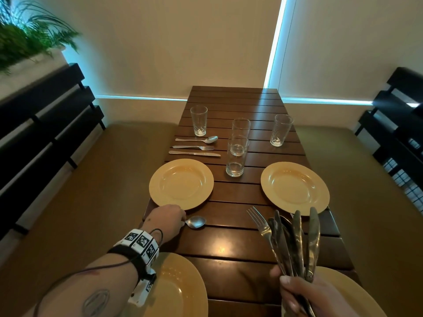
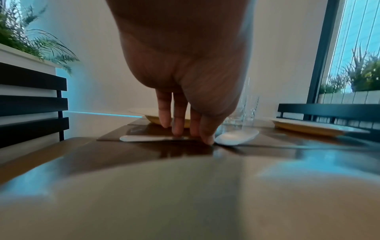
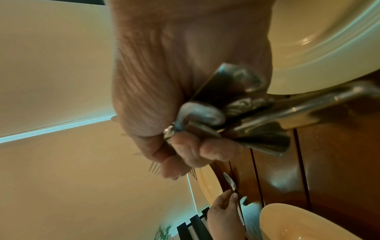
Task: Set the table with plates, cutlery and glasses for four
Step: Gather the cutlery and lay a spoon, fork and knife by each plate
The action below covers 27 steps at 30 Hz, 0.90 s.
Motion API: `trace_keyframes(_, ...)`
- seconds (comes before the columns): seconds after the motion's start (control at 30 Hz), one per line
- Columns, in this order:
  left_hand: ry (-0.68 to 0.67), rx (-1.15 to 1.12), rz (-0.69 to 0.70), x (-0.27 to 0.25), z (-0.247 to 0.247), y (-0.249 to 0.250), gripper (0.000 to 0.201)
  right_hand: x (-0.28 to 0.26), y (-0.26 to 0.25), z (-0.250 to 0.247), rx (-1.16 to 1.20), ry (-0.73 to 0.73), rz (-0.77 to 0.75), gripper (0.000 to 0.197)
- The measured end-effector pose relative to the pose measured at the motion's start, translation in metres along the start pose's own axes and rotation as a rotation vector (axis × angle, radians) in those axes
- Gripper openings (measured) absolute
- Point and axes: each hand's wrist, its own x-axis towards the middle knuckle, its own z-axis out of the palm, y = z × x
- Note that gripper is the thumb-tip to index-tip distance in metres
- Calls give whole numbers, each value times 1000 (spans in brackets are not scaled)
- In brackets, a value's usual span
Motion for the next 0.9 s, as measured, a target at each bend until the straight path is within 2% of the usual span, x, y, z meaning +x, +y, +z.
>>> trace_keyframes(0.03,39,-26,-10,-5,-8,3,27,0,0,-1,2,7,-4,90)
trace_keyframes(0.13,278,-210,32,-31,-45,29,29,0,-2,-4,-6,-1,5,89)
trace_keyframes(0.2,308,-459,111,-61,-68,65,28,-1,-3,-4,25,-16,13,83)
trace_keyframes(0.23,250,-603,144,-76,-73,84,28,-1,-4,-4,41,-24,15,82)
trace_keyframes(0.3,10,-922,133,-102,-75,124,32,-1,-4,0,50,-34,10,77)
trace_keyframes(0.37,-190,-1205,46,-121,-71,156,30,-4,-8,5,55,-41,-5,54)
trace_keyframes(0.43,-217,-1405,-29,-131,-68,175,23,-14,-16,16,97,17,-31,11)
trace_keyframes(0.47,-197,-1472,-66,-133,-68,181,19,-17,-17,16,96,39,-38,5)
trace_keyframes(0.63,34,-1653,-225,-131,-74,190,16,-21,-7,9,-15,14,-77,40)
trace_keyframes(0.7,7,-1845,-273,-130,-74,192,18,-22,-1,7,-40,22,-95,54)
trace_keyframes(0.77,-57,-1995,-297,-133,-73,197,20,-23,2,5,-58,-3,-100,57)
trace_keyframes(0.8,-42,-2042,-304,-132,-72,197,20,-24,3,5,-67,-17,-95,62)
trace_keyframes(0.9,189,-2170,-333,-123,-80,175,19,-24,8,5,-88,-45,-77,71)
